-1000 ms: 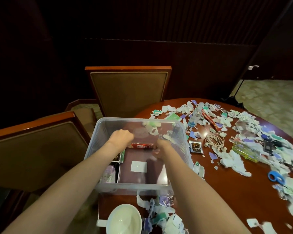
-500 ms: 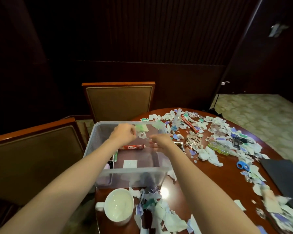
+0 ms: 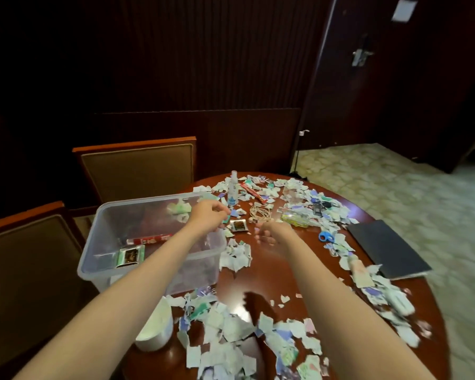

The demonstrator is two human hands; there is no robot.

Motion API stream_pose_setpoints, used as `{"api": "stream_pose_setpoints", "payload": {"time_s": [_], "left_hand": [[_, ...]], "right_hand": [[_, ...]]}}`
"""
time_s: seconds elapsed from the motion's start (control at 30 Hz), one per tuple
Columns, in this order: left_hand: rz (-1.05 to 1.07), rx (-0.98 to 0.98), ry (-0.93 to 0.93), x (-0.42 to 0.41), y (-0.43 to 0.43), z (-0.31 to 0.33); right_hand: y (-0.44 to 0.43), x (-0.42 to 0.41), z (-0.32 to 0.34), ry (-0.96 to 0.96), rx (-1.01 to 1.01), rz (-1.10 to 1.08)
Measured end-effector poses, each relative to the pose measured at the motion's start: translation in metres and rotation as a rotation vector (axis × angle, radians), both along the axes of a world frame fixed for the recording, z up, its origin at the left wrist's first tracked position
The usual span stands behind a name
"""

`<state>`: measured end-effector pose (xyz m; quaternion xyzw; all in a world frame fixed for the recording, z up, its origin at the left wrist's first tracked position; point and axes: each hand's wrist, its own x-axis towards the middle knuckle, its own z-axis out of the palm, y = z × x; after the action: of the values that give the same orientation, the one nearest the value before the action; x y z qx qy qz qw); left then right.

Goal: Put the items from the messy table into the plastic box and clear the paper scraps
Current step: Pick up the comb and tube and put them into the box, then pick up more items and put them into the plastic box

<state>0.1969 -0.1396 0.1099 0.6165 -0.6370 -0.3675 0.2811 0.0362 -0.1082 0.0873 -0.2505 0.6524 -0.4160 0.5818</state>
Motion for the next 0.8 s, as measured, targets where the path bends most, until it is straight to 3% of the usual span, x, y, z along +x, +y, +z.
{"api": "stream_pose_setpoints", "payload": {"time_s": [0.37,0.63,0.8], "left_hand": [[-0.19,0.072,0.017,-0.103,0.03,-0.008],[-0.303,0.136,0.009,-0.177,0.043,-0.021],[-0.349,0.191,-0.03,-0.219,0.048,-0.04]], "right_hand": [[0.055,-0.114,-0.02,0.053,0.106,-0.169],[0.076,-0.185,-0.038,0.386,0.166,-0.183],[0.089,-0.223,-0.05,0.412,0.249,-0.24]]}}
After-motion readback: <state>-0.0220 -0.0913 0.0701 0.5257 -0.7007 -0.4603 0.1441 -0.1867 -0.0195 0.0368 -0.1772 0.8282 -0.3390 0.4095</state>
